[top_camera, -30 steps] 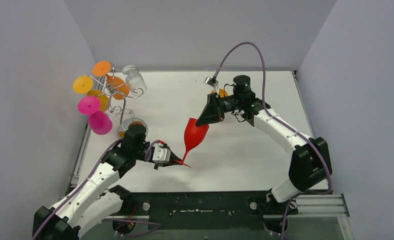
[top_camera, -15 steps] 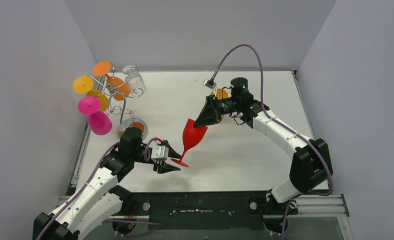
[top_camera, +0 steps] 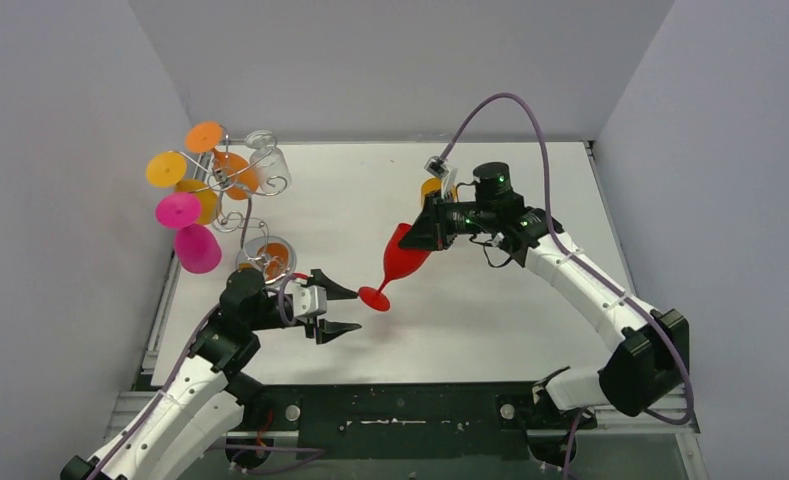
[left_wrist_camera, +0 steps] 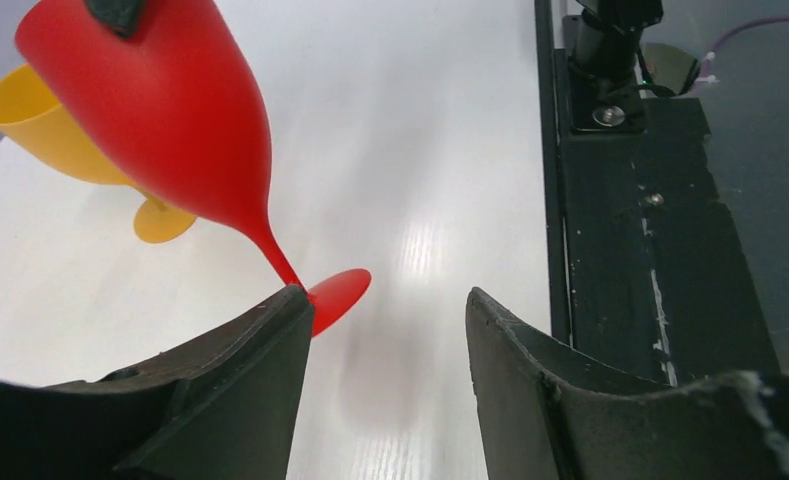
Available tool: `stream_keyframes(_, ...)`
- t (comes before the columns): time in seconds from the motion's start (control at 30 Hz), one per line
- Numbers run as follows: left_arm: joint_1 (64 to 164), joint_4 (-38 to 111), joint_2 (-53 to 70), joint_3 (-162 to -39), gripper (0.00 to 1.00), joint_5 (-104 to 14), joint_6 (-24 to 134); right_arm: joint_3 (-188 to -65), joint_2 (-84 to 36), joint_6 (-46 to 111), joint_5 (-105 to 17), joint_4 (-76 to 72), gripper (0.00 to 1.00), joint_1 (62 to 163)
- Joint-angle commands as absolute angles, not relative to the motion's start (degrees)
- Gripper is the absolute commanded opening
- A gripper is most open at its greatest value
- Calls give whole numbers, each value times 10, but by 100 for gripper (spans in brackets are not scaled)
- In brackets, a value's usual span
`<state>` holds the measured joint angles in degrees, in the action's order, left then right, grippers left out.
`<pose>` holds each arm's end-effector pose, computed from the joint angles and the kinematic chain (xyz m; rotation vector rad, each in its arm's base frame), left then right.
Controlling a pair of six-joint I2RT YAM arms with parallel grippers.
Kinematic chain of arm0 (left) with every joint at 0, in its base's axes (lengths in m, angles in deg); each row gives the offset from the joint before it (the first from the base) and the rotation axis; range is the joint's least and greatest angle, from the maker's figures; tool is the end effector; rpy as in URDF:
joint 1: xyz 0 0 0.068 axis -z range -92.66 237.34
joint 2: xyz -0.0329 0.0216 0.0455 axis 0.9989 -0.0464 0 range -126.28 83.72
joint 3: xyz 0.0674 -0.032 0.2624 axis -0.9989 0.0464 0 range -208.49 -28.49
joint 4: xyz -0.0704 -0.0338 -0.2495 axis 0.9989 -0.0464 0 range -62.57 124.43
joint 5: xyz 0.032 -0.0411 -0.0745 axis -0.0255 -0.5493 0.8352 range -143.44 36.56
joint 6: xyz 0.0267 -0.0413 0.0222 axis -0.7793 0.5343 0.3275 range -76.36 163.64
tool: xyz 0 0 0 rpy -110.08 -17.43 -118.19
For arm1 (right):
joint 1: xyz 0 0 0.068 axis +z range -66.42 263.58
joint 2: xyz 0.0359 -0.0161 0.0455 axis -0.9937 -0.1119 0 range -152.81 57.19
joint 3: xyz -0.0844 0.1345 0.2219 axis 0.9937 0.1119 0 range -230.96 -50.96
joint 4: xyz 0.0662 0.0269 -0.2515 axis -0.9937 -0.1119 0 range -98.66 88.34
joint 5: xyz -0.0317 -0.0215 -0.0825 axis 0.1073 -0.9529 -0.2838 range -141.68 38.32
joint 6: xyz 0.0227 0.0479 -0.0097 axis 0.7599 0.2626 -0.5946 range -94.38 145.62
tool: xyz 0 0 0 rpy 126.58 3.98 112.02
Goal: Take the wine glass off the wine glass rack
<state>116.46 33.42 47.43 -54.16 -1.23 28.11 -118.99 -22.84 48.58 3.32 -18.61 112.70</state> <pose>0.1200 -0.0991 0.2642 1.2489 1.2888 -0.9714 0.2559 0.1759 0.3356 -0.7574 2.0641 1.5273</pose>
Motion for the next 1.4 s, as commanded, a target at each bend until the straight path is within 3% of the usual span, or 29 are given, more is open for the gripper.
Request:
stream_keyframes(0.0,1163,403,519,-527,56,-72,327,-1189,-167,448,-134,-209,0,1160)
stream_keyframes(0.17,1163,458,580,-495,71,-152,371,-1178,-141,405,-344,-198,0,1245)
stream_keyframes(0.3,1162,447,609,-492,71,-176,358,-1167,-147,361,-487,-151,0,1323)
stream_keyframes(0.53,1162,444,592,-503,87,-243,423,-1240,-256,341,-654,-171,0,1362)
stream_keyframes(0.67,1160,415,575,-526,94,-305,461,-1289,-316,343,-651,-190,0,1359)
stream_keyframes(1.0,1147,422,586,-527,95,-358,487,-1374,-421,413,-543,-227,0,1274)
stream_keyframes(1.37,1140,416,599,-522,95,-361,472,-1472,-520,383,-563,-273,0,1259)
